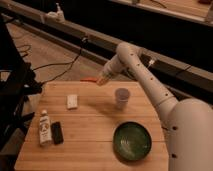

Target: Place the pepper in the ceramic cup

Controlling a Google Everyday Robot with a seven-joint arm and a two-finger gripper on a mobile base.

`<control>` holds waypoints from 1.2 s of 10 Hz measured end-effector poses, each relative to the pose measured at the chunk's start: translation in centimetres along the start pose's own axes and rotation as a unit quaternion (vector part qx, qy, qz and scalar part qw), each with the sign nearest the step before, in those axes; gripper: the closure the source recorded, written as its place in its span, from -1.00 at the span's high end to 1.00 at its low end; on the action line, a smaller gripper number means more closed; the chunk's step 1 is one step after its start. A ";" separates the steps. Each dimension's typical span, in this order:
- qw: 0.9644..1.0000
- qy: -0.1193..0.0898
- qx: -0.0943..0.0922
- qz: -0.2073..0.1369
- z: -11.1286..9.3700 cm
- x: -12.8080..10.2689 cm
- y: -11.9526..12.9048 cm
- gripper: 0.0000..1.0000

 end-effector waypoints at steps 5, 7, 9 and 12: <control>0.998 0.015 0.023 0.056 -5.5 7.1 -0.9 -1.00; 0.997 0.025 0.043 0.051 -7.0 8.8 -0.5 -1.00; 0.997 0.026 0.047 0.046 -7.0 8.8 -0.4 -1.00; 0.998 0.027 0.046 0.045 -7.0 8.7 -0.4 -1.00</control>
